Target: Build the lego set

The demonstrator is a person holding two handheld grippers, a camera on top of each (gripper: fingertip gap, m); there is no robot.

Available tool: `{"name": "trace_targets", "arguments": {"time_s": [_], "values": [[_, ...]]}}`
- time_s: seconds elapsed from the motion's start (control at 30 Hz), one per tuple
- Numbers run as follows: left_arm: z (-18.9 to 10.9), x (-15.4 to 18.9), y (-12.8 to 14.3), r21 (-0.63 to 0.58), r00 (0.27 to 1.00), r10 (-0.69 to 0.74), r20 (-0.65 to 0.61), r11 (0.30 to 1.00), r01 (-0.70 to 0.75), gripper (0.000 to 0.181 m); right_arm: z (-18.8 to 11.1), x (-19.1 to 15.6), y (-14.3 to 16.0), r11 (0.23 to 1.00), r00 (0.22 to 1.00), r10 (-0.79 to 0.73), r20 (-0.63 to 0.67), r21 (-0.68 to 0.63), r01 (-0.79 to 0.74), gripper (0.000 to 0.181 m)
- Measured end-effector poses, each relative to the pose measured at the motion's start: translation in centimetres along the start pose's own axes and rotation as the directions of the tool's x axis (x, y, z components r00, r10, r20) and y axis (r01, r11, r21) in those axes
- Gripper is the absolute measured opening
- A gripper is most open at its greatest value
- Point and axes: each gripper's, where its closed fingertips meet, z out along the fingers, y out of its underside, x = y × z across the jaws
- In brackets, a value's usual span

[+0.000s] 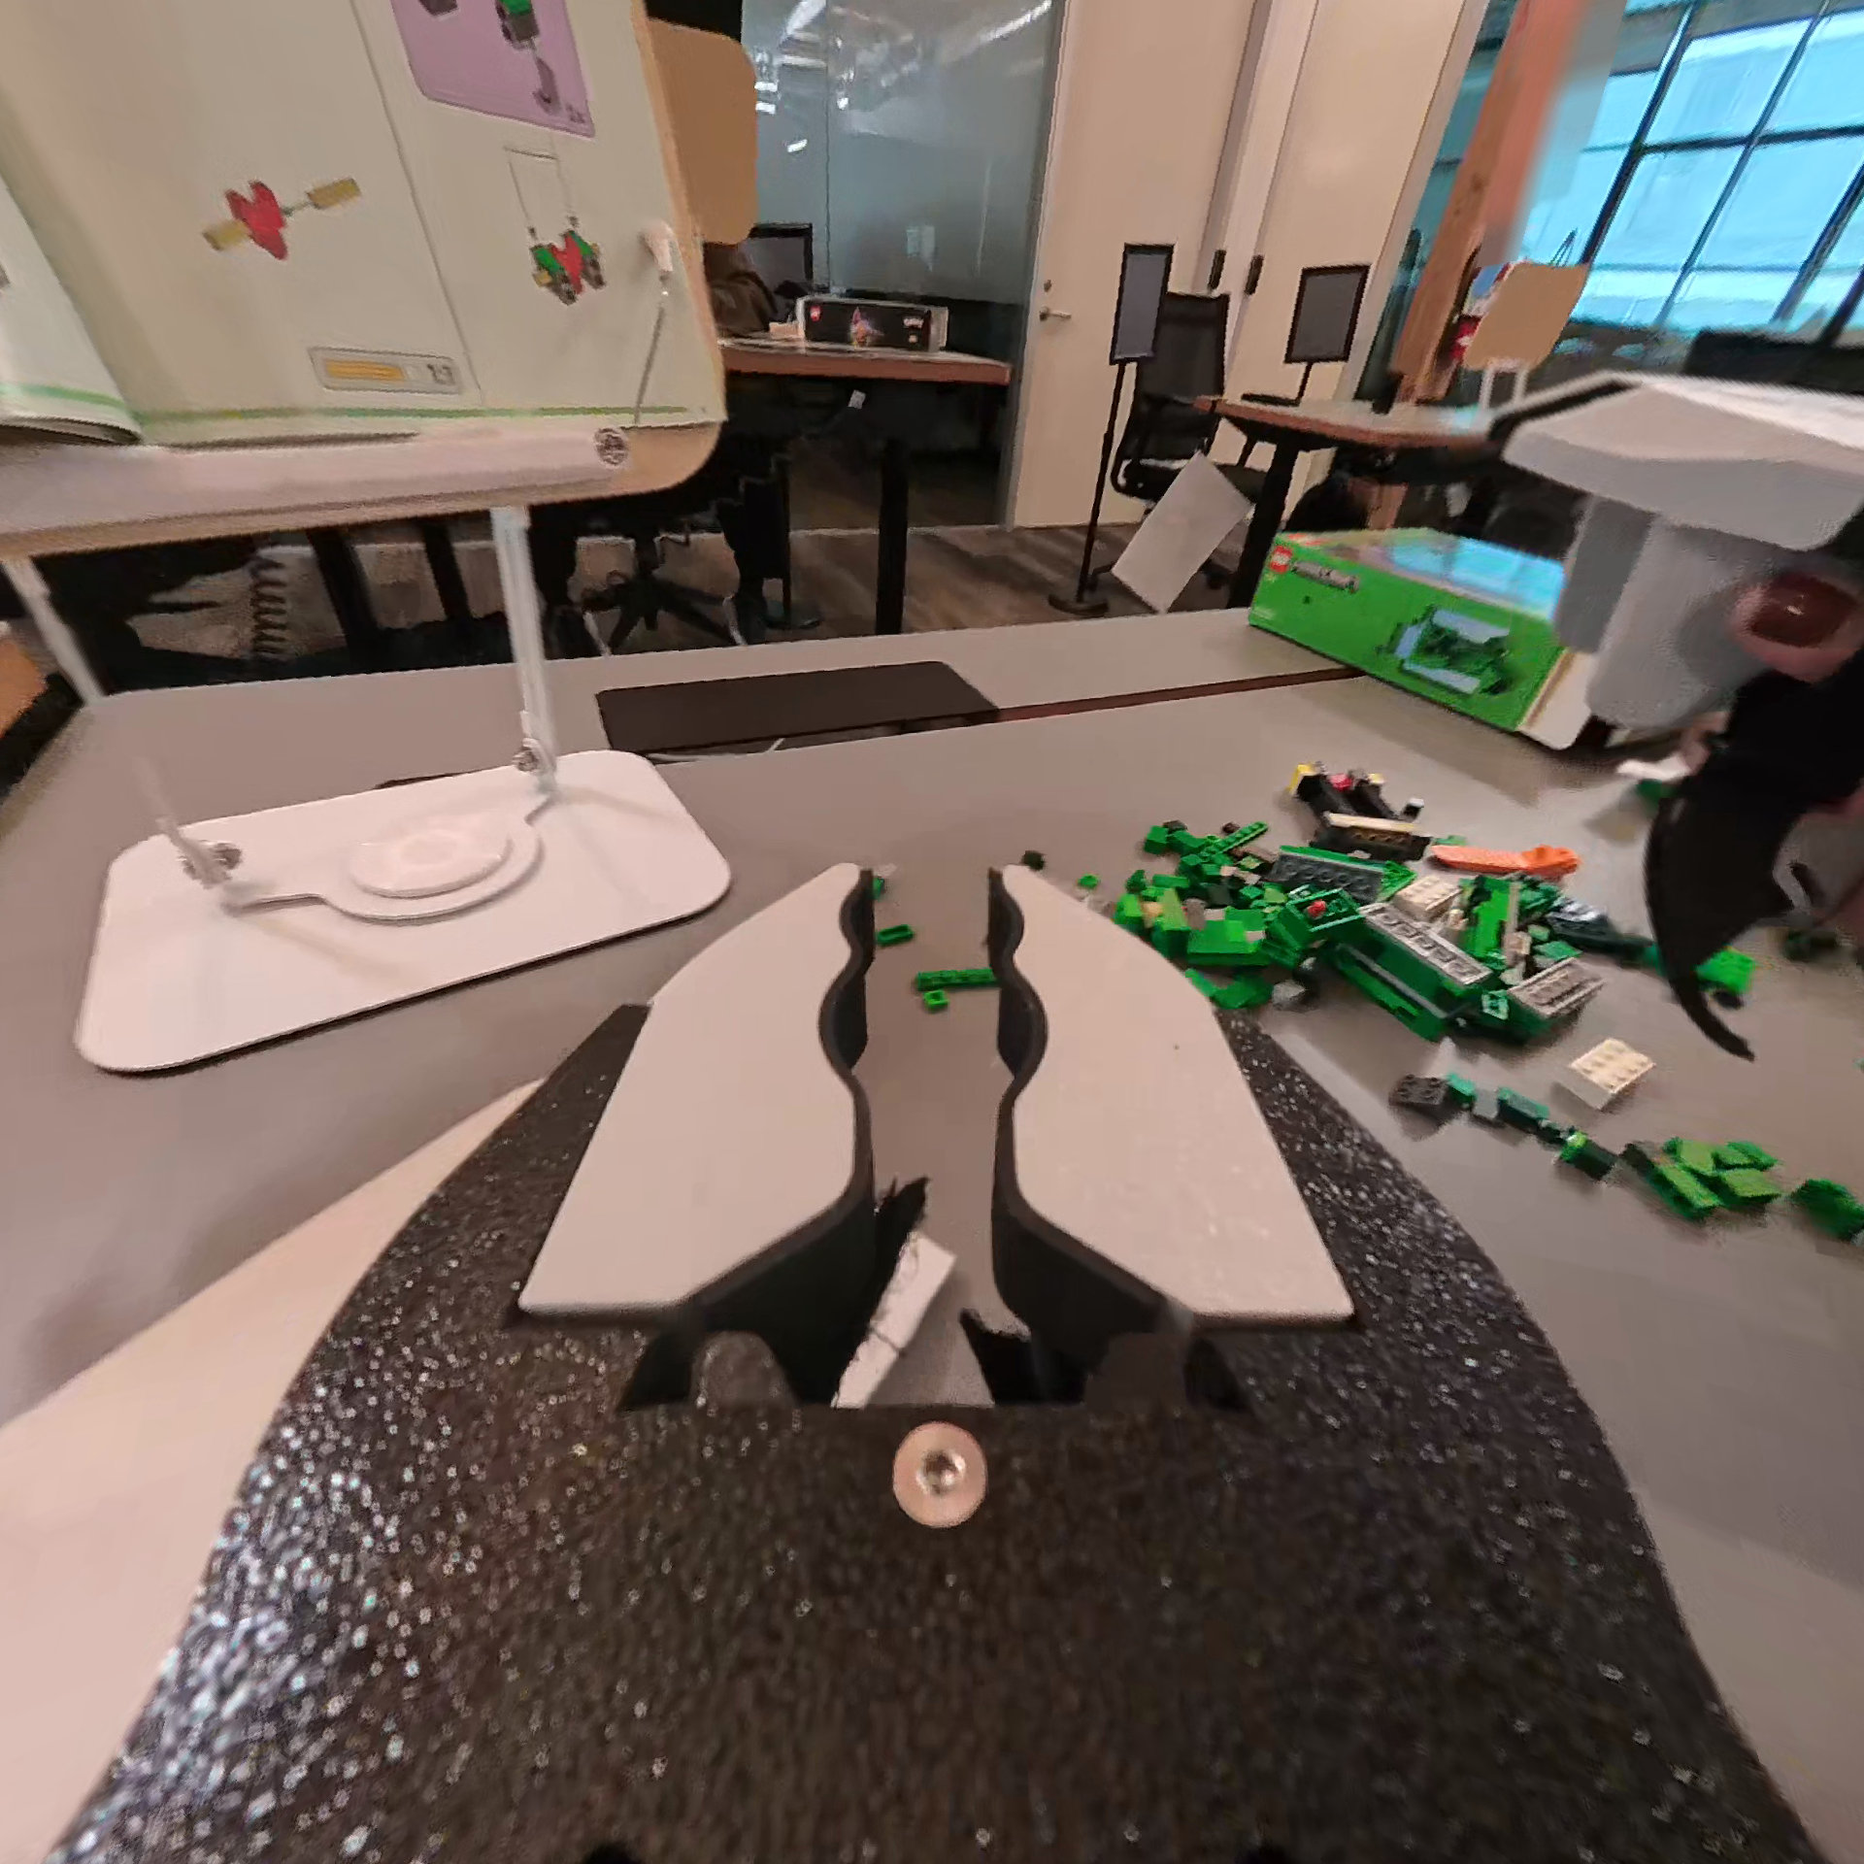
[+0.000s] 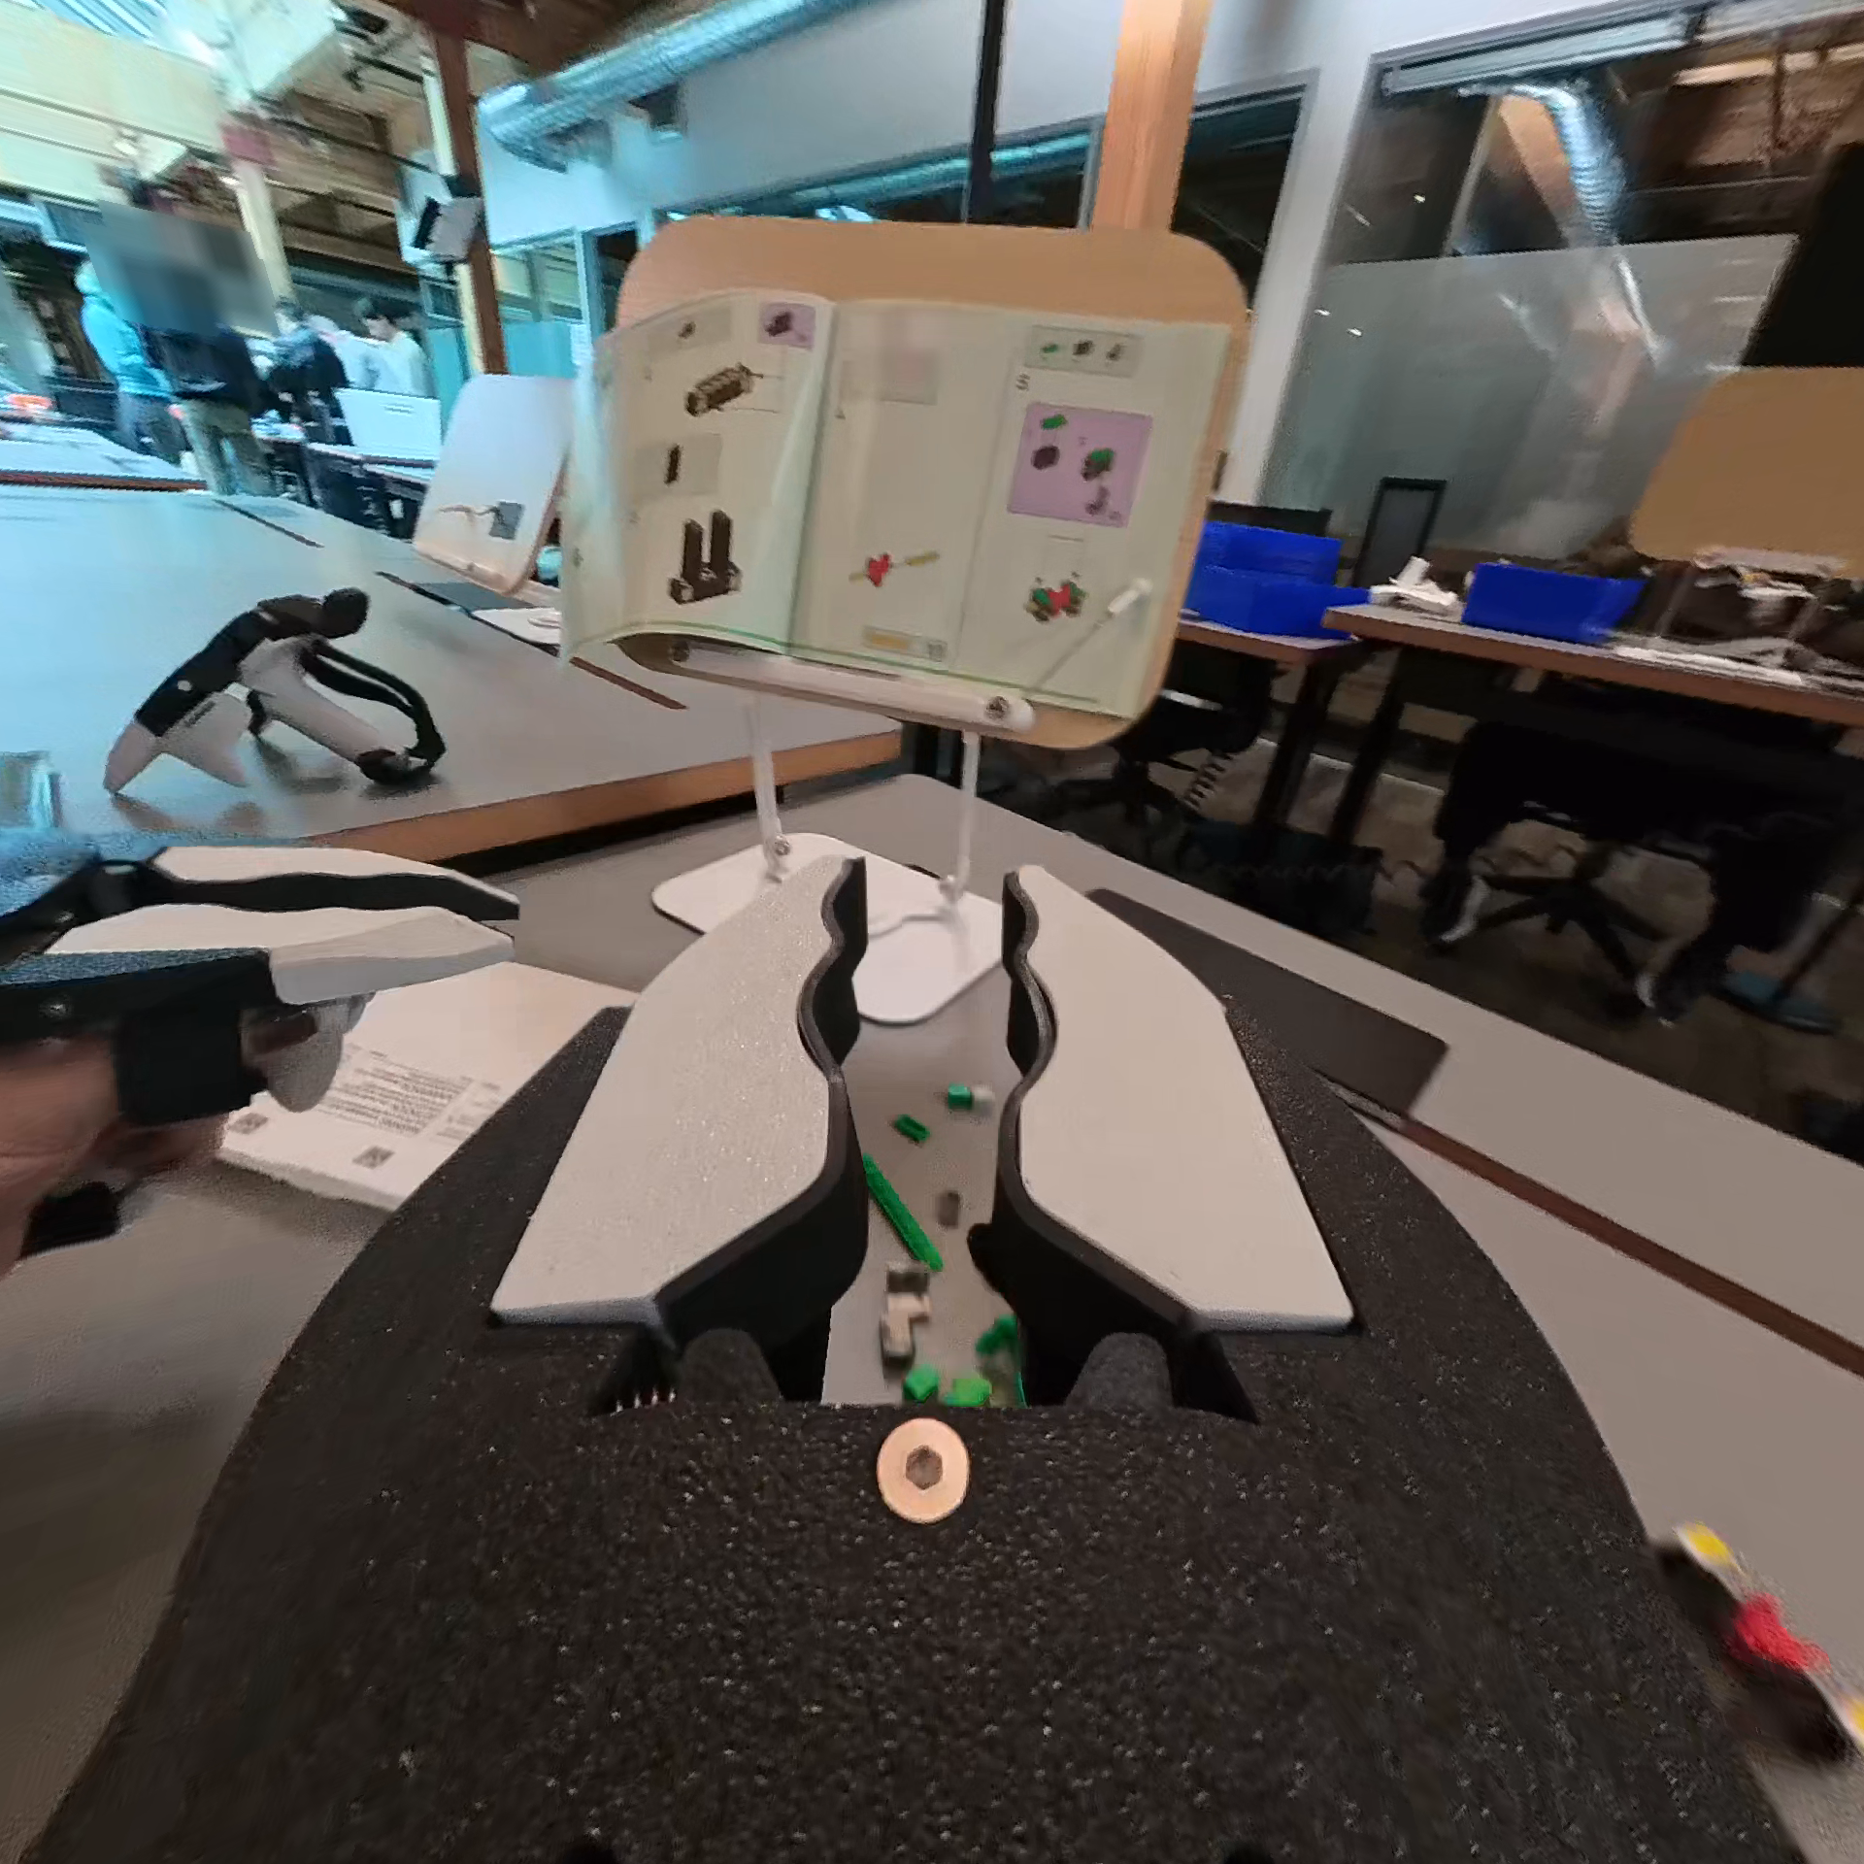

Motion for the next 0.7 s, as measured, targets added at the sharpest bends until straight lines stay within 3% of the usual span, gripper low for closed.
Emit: {"name": "trace_targets", "arguments": {"time_s": [0.2, 0.33, 0.43, 0.5, 0.57, 0.7], "values": [[3.9, 4.3, -0.5, 0.074, 0.997, -0.014, -0.071, 0.997, 0.019, 0.028, -5.7, 3.5, 1.8, 0.994, 0.991, -0.080, -0.103, -0.078, 0.072, 0.025], [6.5, 5.8, -1.8, 0.125, 0.991, -0.073, -0.116, 0.988, 0.088, 0.031, -10.4, 8.0, 2.7, 0.988, 0.973, -0.085, -0.215, -0.141, 0.055, 0.024], [8.2, 6.1, -1.3, 0.118, 0.994, -0.007, -0.105, 0.993, 0.020, 0.031, -15.7, 13.8, 2.8, 0.974, 0.903, -0.152, -0.402, -0.217, 0.067, 0.024], [8.5, 6.5, -0.8, 0.133, 0.994, 0.041, -0.104, 0.991, -0.027, 0.031, -20.5, 18.1, 3.0, 0.933, 0.785, -0.294, -0.545, -0.344, 0.110, 0.023], [8.1, 7.2, -0.1, 0.160, 0.990, 0.048, -0.134, 0.987, -0.026, 0.030, -24.6, 20.8, 3.2, 0.890, 0.703, -0.380, -0.602, -0.444, 0.101, 0.020], [7.8, 8.3, 0.5, 0.157, 0.977, 0.024, -0.211, 0.988, 0.010, 0.029, -27.8, 22.0, 3.7, 0.903, 0.721, -0.312, -0.618, -0.428, 0.023, 0.019]]}}
